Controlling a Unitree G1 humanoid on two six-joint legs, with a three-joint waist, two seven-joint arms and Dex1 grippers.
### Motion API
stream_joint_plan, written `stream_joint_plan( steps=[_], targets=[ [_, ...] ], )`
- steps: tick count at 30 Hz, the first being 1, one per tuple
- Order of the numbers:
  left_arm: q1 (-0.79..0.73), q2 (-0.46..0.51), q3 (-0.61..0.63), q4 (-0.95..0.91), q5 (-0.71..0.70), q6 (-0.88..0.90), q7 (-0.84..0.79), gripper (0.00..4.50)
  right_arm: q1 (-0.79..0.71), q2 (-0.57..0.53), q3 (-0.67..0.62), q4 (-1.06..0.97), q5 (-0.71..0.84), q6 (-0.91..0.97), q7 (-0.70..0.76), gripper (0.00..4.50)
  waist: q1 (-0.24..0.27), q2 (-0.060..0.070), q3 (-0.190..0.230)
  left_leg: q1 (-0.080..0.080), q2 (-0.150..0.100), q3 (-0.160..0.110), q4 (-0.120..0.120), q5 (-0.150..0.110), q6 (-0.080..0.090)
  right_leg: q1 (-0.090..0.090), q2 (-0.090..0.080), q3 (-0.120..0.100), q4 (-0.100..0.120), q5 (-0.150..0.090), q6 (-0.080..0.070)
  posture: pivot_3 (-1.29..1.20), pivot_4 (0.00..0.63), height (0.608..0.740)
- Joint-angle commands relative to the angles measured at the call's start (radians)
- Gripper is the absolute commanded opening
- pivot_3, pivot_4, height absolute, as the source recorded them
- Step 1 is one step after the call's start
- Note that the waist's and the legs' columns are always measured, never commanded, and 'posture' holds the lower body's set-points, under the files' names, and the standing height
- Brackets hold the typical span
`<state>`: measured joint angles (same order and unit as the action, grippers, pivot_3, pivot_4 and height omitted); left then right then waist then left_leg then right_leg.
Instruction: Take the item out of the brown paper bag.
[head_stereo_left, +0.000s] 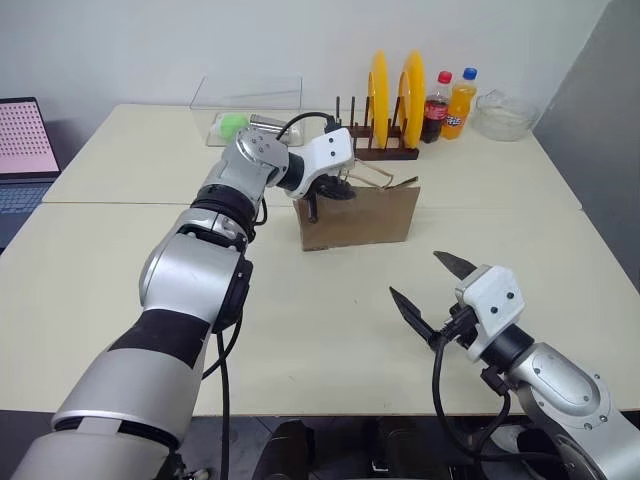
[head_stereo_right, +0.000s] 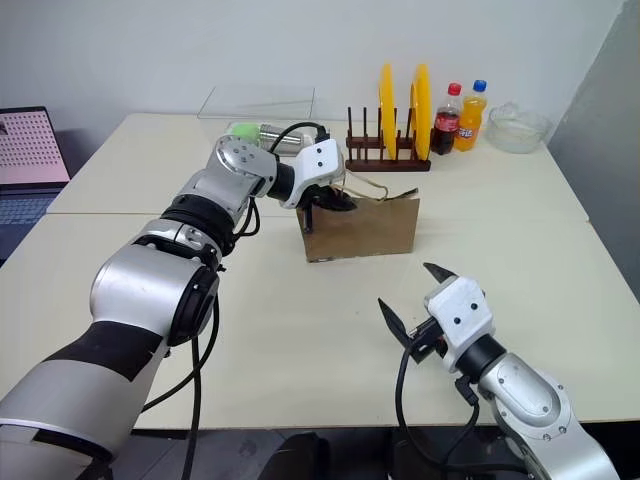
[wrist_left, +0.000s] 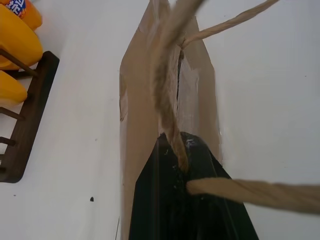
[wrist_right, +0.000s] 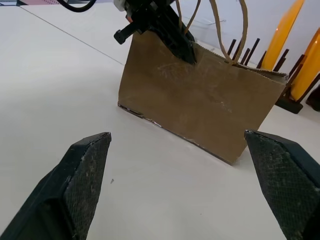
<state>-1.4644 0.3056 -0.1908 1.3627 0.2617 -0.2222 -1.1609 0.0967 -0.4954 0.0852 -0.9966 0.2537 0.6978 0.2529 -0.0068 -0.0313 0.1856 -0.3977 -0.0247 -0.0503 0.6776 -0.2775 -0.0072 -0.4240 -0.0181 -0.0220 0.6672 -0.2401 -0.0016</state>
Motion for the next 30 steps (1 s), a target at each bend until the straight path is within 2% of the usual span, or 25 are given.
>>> stream_joint_plan(
  steps=[1,4,7,16,30],
  targets=[
    [-0.04,-0.006,0.0,-0.01,0.022,-0.022,0.052,0.01,-0.011,0.001,0.011,-0.051,-0.008,-0.008,-0.018,4.5,0.0,0.0,0.0,0.0,0.0,0.0,0.0,0.0,0.0,0.0,0.0,0.0,0.0,0.0,0.0,0.0,0.15,0.74],
    [-0.044,-0.01,0.011,-0.008,0.025,-0.017,0.072,0.65,-0.012,-0.003,0.014,-0.051,-0.007,-0.011,-0.021,4.5,0.0,0.0,0.0,0.0,0.0,0.0,0.0,0.0,0.0,0.0,0.0,0.0,0.0,0.0,0.0,0.0,0.15,0.74],
    [-0.046,-0.003,0.021,-0.011,0.019,-0.03,0.04,1.66,-0.019,-0.002,0.019,-0.051,-0.01,-0.005,-0.022,4.5,0.0,0.0,0.0,0.001,0.0,0.0,0.0,0.0,0.0,0.0,0.0,0.0,0.001,0.0,0.0,0.0,0.15,0.74],
    [-0.047,0.017,0.019,-0.018,0.02,-0.077,-0.01,4.29,-0.044,0.038,0.023,-0.027,-0.007,-0.055,-0.005,4.5,-0.001,0.0,0.0,0.003,-0.001,0.001,0.001,0.0,0.0,0.0,0.0,0.001,0.007,0.0,0.0,0.0,0.15,0.74],
    [-0.074,0.048,0.036,-0.024,0.012,-0.105,-0.027,4.29,-0.068,0.04,0.031,0.004,-0.022,-0.086,0.019,4.5,-0.002,0.0,0.0,0.004,-0.001,0.002,0.002,0.0,0.0,0.0,0.0,0.002,0.009,0.0,0.0,0.0,0.15,0.74]
  ],
)
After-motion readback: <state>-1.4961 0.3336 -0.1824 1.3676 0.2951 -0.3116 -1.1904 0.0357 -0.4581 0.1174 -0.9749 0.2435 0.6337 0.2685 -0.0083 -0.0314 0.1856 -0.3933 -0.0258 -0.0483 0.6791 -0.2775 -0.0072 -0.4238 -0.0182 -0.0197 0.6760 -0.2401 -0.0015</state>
